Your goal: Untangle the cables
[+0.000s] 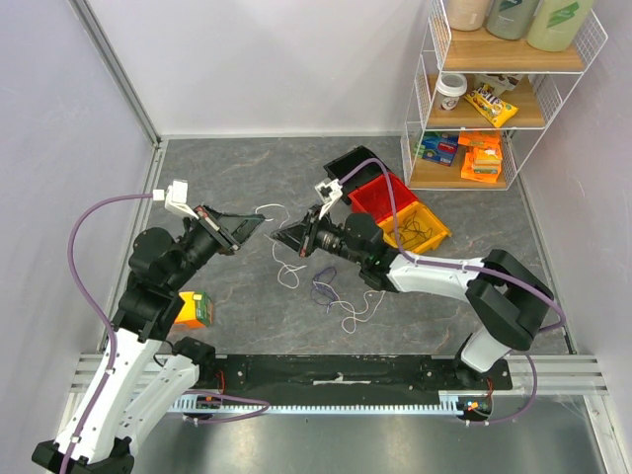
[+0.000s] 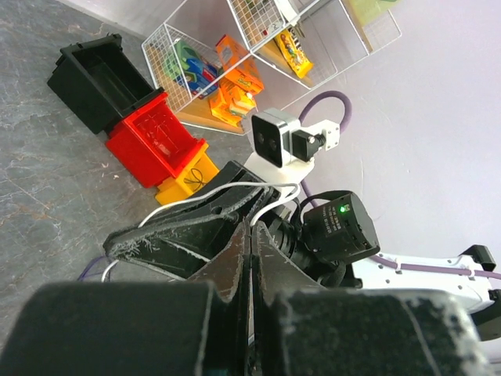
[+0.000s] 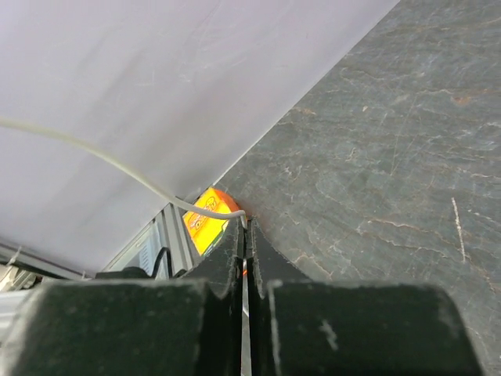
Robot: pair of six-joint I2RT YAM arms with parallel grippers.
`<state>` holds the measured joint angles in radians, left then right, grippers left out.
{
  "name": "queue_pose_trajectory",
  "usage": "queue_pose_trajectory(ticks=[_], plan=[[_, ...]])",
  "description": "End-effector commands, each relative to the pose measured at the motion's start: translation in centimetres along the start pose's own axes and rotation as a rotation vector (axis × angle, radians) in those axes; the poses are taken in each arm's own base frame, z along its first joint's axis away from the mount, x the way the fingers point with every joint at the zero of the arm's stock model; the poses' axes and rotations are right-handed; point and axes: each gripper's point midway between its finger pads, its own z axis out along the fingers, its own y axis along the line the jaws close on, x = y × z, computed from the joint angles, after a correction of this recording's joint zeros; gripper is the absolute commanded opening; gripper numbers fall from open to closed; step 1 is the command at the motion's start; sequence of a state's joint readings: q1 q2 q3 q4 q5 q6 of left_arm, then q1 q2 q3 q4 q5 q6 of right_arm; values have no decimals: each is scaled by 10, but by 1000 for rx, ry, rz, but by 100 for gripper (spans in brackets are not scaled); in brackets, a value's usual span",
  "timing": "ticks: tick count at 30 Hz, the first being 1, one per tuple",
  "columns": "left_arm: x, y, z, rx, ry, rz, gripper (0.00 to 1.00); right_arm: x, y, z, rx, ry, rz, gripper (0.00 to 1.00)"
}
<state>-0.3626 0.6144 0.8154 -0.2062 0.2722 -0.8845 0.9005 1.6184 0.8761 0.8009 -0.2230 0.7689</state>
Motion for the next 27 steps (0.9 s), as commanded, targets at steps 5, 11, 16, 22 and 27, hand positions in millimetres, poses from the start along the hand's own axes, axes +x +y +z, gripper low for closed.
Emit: queue_pose_trajectory(ticks=[5,11,16,22,27], plan=[[4,51,-3,-168,-75,41,27,-59,-33,4,187,-65,-109,0],[49,98,-4,-217,8,24,67,-128,-91,-2,350,-108,-209,0],[96,124,-9,-186,106,-31,70,-184,-140,-3,500,-168,-298,0],[126,137,-13,-89,125,-48,73,-222,-217,-3,674,-211,-348,0],[137,149,-12,-57,115,-33,73,-218,-258,-4,718,-196,-438,0]])
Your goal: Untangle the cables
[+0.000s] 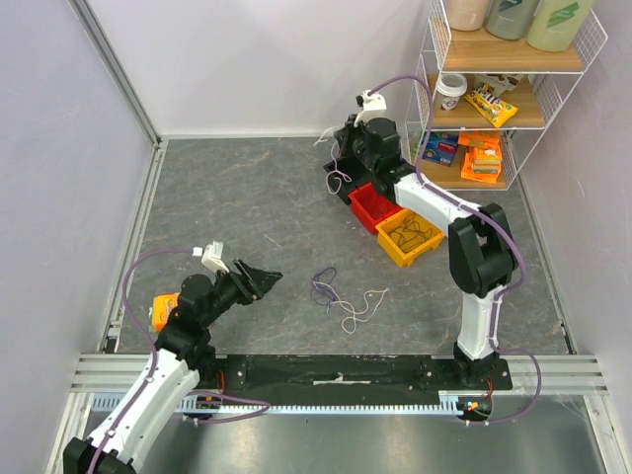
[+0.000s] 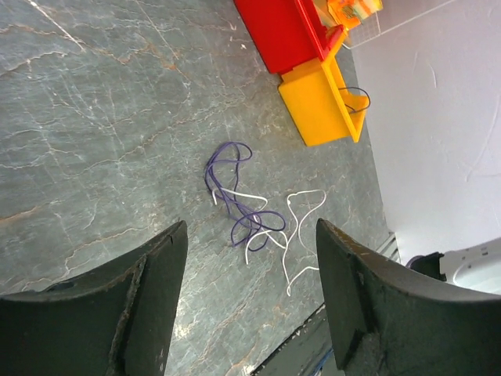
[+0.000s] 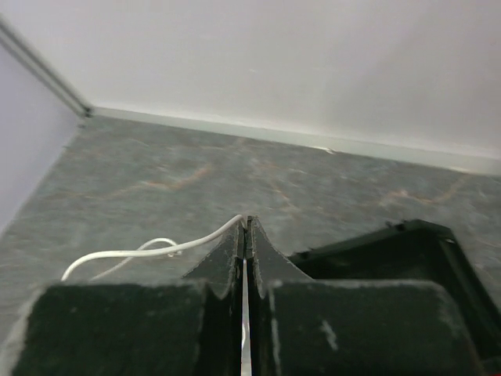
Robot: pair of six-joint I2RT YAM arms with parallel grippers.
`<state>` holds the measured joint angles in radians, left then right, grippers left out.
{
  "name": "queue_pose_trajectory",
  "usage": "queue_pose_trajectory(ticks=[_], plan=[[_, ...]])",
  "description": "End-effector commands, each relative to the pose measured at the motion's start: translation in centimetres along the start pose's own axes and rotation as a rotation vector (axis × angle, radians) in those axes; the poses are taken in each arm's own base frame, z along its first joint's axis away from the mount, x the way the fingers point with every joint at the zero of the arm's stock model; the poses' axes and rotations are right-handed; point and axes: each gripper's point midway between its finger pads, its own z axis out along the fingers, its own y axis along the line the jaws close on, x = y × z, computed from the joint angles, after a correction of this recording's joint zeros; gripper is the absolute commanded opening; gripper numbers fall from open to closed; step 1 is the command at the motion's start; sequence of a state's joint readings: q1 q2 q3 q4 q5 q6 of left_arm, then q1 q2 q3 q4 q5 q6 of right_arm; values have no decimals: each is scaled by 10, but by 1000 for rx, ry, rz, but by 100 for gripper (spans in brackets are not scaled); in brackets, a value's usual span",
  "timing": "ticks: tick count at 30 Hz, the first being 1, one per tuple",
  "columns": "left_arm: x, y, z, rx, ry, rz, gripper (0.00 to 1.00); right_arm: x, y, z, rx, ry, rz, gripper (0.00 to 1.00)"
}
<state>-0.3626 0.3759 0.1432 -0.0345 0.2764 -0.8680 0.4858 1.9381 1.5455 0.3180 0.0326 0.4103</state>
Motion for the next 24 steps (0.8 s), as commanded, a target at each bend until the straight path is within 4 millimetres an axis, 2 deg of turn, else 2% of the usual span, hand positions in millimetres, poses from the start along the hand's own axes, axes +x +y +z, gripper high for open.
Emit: queue_pose_trajectory(ticks=[1,4,6,7,13,15,20,22,24], plan=[[-6,-19,4,142,-52,34,73,9,-29,21,58,-18,-134,0],[0,-13,8,148,-42,61,72,28,-53,32,112,7,-189,0],[6,-6,10,140,-28,69,72,31,-65,35,147,18,-191,0],[7,-5,11,142,-26,70,71,27,-71,34,155,6,-181,0],[5,-2,13,139,-51,68,70,-7,-73,33,166,-52,-187,0],[8,3,13,132,-52,63,70,-25,-65,29,122,-83,-145,0],[6,5,14,127,-68,58,69,-72,-26,9,-26,-176,-92,0],[6,5,14,127,-72,57,69,-84,-28,-1,-5,-207,-96,0],[7,7,14,121,-69,55,68,-87,-37,-5,47,-218,-113,0]])
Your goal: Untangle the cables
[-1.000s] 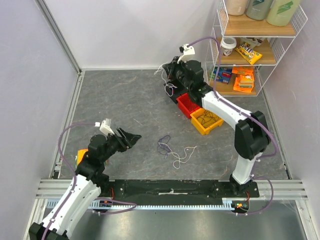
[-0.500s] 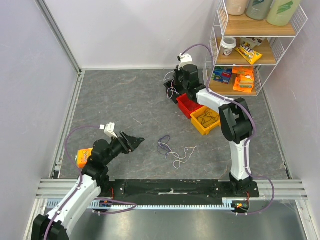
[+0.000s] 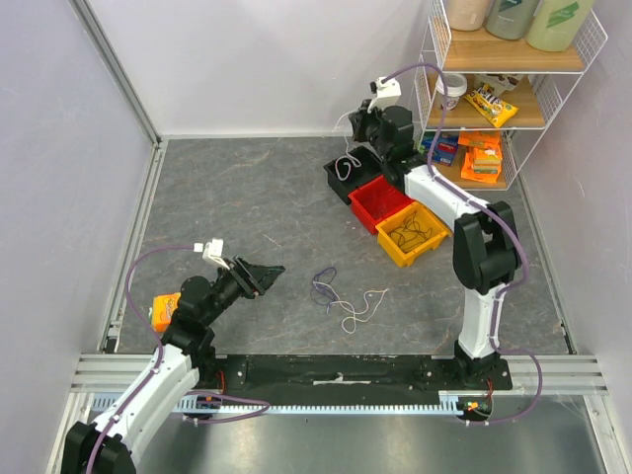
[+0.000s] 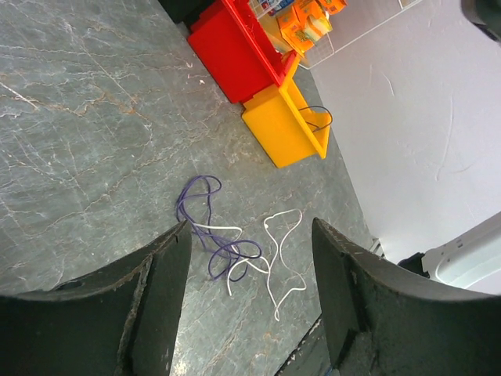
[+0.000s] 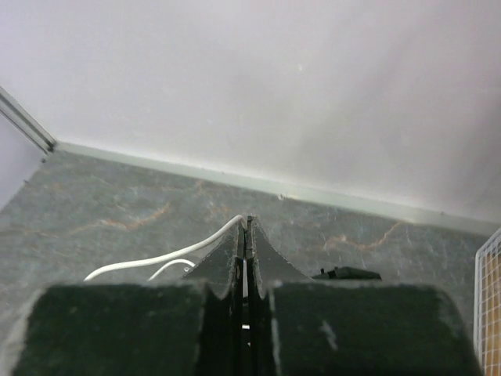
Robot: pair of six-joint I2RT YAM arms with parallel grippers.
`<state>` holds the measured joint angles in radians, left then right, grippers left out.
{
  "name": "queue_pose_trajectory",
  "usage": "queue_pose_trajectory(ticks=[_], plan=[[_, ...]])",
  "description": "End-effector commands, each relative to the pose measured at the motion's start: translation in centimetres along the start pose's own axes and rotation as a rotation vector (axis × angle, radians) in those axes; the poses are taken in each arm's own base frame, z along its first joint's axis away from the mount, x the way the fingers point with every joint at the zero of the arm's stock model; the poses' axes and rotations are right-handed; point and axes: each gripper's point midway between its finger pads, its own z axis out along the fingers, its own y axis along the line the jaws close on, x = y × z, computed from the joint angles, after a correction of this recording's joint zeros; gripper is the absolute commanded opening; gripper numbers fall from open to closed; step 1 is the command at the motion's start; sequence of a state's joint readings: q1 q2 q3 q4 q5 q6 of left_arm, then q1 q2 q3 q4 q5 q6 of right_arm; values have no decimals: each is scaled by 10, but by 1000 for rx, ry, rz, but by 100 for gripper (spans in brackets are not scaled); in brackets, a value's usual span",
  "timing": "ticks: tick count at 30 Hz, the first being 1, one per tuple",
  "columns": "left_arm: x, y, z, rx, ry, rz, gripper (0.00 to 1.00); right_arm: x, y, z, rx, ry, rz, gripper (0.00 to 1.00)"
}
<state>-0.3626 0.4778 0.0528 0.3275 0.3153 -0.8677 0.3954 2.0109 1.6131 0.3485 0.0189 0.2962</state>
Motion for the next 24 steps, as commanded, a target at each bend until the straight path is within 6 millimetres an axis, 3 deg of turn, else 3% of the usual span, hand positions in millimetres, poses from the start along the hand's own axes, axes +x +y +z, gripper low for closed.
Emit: queue_pose_trajectory(ticks=[1,7,11,17,20,24], plan=[[17,21,-3,-24,7,6,68,-69,6,-19,5,-166,-12,0],[17,20,-3,-21,8,8,69,-28,-14,3,52,-87,-46,0],[18,22,-3,-24,13,7,69,13,-24,10,74,-17,-54,0],[17,21,-3,-21,6,7,69,64,-42,0,123,98,-115,0],[18,21,-4,-13,1,8,69,77,-38,-9,86,155,-150,0],[17,18,-6,4,-5,14,69,87,-53,-22,150,213,-197,0]])
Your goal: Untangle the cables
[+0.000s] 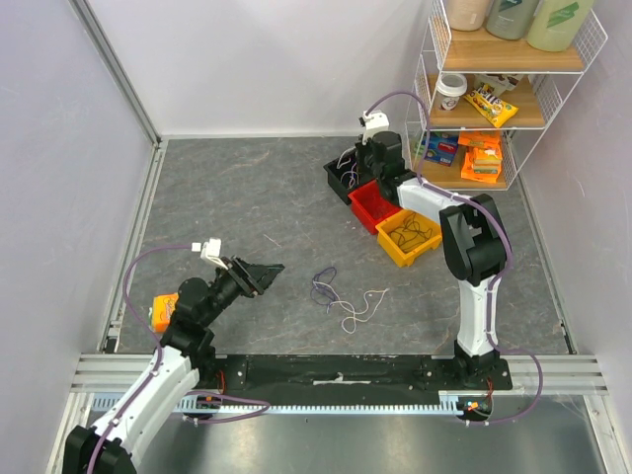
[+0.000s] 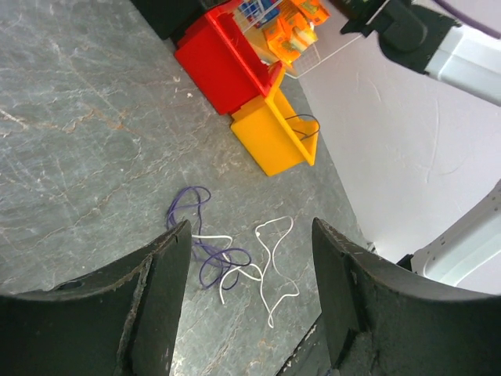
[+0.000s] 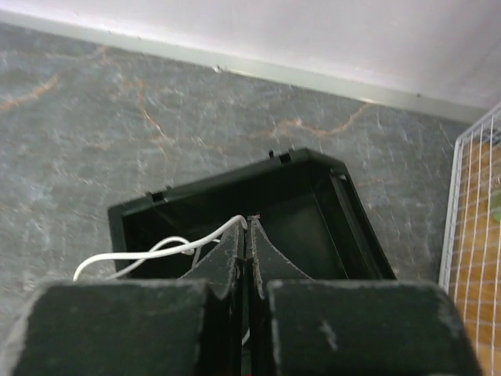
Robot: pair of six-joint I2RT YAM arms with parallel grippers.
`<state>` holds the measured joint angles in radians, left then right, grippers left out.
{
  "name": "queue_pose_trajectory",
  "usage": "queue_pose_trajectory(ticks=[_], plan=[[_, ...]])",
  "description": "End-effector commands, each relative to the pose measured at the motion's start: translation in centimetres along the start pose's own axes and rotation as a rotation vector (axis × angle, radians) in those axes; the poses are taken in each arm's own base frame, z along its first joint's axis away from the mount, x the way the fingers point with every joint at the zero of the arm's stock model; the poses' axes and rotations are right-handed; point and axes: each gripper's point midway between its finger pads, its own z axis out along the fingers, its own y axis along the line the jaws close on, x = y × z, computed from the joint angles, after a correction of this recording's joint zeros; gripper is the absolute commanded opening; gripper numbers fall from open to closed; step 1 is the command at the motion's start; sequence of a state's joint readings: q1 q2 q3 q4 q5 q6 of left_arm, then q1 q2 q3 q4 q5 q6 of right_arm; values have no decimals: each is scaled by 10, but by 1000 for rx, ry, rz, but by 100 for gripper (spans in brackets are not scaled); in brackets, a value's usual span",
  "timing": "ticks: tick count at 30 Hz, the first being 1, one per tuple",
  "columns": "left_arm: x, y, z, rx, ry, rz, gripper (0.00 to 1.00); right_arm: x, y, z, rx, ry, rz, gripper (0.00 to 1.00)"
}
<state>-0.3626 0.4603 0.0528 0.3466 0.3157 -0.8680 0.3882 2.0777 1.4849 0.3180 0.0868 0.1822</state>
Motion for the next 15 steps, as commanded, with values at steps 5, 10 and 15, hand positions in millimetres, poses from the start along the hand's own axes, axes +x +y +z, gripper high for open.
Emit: queue_pose_trajectory(ticks=[5,10,15], plan=[[24,24,-6,-21,24,4,70,12,-31,-1,138,129,-168,5],[25,23,-4,-17,47,13,71,7,-28,-4,153,152,-234,37],[38,19,8,-29,170,19,70,-7,-25,-20,152,192,-266,52]])
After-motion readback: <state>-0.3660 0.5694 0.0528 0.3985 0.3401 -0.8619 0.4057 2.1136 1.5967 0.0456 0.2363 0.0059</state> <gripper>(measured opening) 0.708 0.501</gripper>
